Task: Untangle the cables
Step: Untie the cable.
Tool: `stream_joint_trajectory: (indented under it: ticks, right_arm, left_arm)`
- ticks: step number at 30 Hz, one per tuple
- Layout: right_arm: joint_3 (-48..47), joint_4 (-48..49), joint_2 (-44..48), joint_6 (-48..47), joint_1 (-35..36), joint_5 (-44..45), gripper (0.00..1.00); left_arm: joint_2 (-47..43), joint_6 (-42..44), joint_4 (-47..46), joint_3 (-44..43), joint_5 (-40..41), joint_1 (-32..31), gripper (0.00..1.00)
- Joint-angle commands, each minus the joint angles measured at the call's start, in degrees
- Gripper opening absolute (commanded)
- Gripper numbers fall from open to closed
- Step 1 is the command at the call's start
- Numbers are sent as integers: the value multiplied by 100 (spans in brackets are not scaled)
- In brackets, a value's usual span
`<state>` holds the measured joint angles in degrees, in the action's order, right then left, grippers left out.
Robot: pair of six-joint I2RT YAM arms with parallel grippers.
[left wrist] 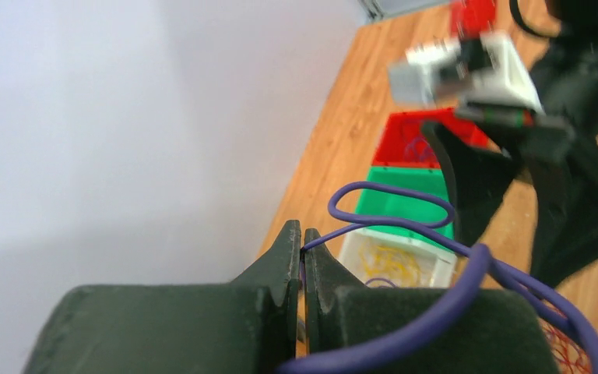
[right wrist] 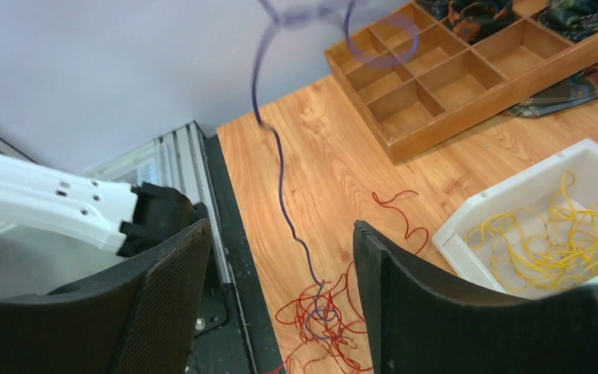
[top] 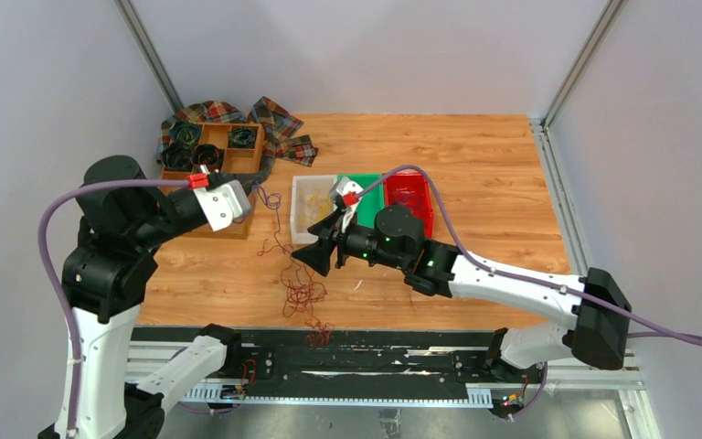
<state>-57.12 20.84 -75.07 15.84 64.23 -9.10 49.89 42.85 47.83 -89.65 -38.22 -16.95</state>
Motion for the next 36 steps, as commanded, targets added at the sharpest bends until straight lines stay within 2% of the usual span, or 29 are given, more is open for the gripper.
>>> stream_joint_trajectory:
  ticks: [1, 7, 15, 17, 18, 21, 22, 24, 27, 31, 36]
  right_arm:
    - [213, 494, -437, -337, 71, -281, 68]
    - [189, 645, -906, -457, 108, -204, 68]
    - [-317, 830, -1510, -527, 108, 424, 57]
    - [-458, 773, -1649, -571, 105, 722, 48]
    - [-519, 709, -1713, -602, 107, 870, 40]
    - [-657, 496, -1699, -623, 84, 1209, 4]
    - [-651, 456, -1637, -619, 64, 1295, 1]
    - [-596, 446, -1435, -605, -12, 1300, 1]
    - [-543, 392, -1057, -572, -155, 1240, 0]
    - [-467, 366, -650, -653, -249, 1135, 1]
    - [-466, 184, -391, -768, -277, 960, 1]
  left_arm:
    - [430, 110, -107, -656, -72, 8, 1]
    - [797, 148, -105, -1301, -22, 8, 1]
    - [762, -74, -108, -1358, -44, 8, 1]
    - [713, -71, -107, -1326, -31, 8, 0]
    - [701, -83, -103, -1320, -14, 8, 1]
    - [662, -247, -202, -1197, 97, 8, 1]
    - [624, -491, -409, -1057, 313, 12, 2]
    - [487, -1150, -921, -644, 714, 8, 3]
    - [130, -1648, -1295, 65, 850, 8, 3]
    - [-437, -2151, -1607, 1113, 482, 8, 15]
    - [-830, -2149, -1360, 1762, -251, 8, 20]
